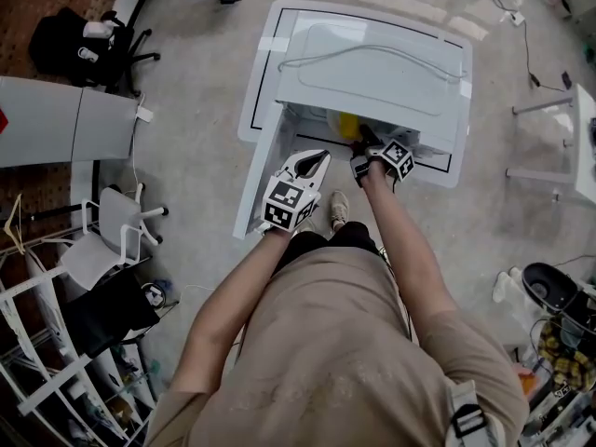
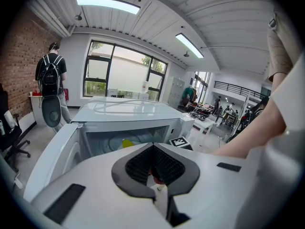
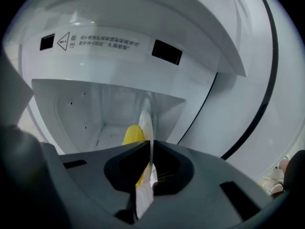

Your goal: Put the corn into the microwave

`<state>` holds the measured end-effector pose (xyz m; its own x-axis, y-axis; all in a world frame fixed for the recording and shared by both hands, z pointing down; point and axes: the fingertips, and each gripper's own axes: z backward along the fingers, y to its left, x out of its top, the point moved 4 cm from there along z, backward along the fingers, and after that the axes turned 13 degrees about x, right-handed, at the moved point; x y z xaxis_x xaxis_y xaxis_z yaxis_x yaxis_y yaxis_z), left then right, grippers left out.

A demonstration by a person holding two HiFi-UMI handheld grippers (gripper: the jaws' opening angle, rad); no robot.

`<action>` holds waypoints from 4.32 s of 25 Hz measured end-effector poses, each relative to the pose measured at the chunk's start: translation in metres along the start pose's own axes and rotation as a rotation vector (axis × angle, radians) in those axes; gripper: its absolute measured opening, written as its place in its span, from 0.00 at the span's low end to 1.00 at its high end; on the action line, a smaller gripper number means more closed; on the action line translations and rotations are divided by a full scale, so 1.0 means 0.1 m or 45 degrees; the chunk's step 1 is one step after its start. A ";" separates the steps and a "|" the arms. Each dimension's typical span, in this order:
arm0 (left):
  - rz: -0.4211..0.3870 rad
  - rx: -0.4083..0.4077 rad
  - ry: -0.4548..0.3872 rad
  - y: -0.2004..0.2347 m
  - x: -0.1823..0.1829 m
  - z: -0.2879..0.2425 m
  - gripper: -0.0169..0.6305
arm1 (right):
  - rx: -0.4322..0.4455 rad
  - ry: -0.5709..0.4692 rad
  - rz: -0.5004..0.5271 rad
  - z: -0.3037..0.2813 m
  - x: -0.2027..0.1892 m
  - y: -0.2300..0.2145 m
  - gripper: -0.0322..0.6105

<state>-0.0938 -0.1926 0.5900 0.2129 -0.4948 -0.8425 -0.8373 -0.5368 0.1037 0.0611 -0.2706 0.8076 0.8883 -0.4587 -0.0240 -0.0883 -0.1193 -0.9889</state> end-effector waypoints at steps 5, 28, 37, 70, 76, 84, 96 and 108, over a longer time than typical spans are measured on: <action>-0.013 0.003 0.008 0.03 0.00 0.02 0.03 | -0.054 0.015 0.033 -0.09 -0.01 0.02 0.07; -0.026 0.001 0.013 -0.05 -0.07 0.12 0.03 | -0.175 0.460 1.326 0.20 -0.38 0.10 0.42; -0.015 0.017 0.019 -0.02 -0.10 0.16 0.03 | -0.316 0.516 1.600 0.04 -0.42 0.12 0.42; 0.024 0.060 0.011 0.02 -0.08 0.12 0.03 | -0.386 0.490 1.601 -0.36 -0.18 0.40 0.42; 0.060 0.058 -0.032 0.05 0.00 0.14 0.03 | -0.204 0.461 1.547 0.10 -0.25 0.82 0.42; 0.156 0.015 -0.148 0.00 0.26 0.32 0.03 | 0.130 0.515 1.423 0.91 -0.34 1.92 0.42; 0.136 -0.007 -0.346 0.05 0.81 0.63 0.03 | 0.157 0.291 1.748 1.59 0.11 3.00 0.42; 0.115 -0.021 -0.406 0.18 1.04 0.71 0.03 | 0.009 0.089 1.759 2.16 0.39 3.01 0.41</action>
<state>-0.1225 -0.2049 0.4669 -0.0325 -0.3032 -0.9524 -0.8369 -0.5127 0.1917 0.1666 -0.1340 0.4776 0.0588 -0.2424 -0.9684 -0.8672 0.4680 -0.1698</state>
